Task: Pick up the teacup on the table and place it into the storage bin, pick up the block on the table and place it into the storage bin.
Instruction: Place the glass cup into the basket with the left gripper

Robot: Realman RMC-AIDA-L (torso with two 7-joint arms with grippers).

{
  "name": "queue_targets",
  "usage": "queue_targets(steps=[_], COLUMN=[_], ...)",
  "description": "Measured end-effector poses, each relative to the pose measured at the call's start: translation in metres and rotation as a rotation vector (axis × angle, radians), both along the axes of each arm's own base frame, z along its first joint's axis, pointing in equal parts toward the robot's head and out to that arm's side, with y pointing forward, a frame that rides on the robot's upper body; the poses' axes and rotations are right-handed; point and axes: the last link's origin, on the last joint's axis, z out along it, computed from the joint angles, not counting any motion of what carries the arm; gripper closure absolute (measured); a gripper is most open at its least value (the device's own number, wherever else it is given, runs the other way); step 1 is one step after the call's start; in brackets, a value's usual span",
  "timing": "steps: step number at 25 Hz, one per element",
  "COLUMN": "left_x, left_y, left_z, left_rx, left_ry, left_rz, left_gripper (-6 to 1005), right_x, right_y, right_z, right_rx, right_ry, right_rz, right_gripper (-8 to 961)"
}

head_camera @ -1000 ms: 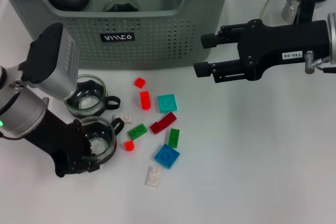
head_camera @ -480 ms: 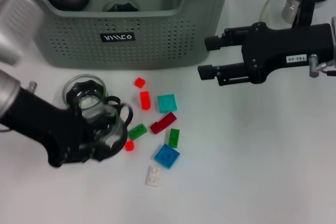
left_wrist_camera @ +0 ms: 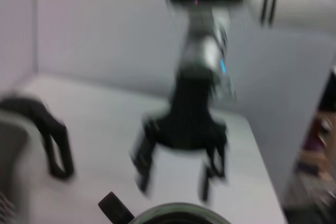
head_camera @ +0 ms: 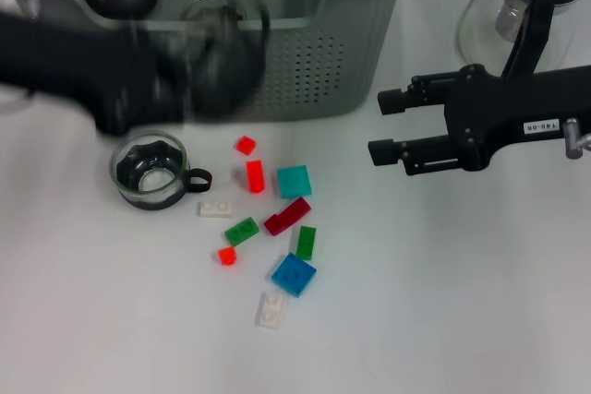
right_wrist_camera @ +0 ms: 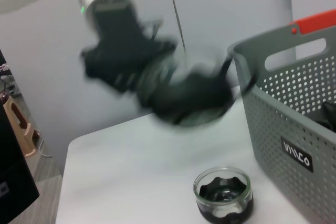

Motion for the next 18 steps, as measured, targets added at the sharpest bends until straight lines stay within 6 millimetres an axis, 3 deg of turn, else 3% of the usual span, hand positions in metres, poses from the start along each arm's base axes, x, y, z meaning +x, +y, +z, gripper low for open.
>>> queue_targets(steps=[2,3,6,8,13,15,18], left_x=[0.006,0.009,0.011,0.022,0.037,0.042,0.044], left_y=[0.015,0.034,0.045,0.079,0.125,0.15,0.161], left_z=[0.012,0.02,0.023,0.027,0.015,-0.002,-0.014], left_rx=[0.081,0.154,0.189,0.268,0.387,0.441,0.46], left_ry=[-0.043,-0.059,-0.06,-0.053,0.036,0.131,0.194], left_rz=[0.029,0.087,0.123,0.221,0.339,0.406,0.436], left_gripper=[937,937,936,936,935,935,935], right_x=[0.004,0.008,0.012,0.014,0.015,0.015,0.016], right_y=[-0.001,-0.003,-0.003,-0.003,-0.002,-0.002,-0.002], right_z=[-0.001,-0.002,-0.003,-0.002,0.001,0.001,0.0], right_rx=[-0.008,-0.016,-0.022,-0.023,-0.026,-0.027,-0.029], right_ry=[-0.001,-0.003,-0.004,-0.005,-0.008,-0.008,-0.006], right_rz=[-0.004,-0.009,-0.018,-0.026,-0.032,-0.034,-0.037], right_gripper=[204,204,204,204,205,205,205])
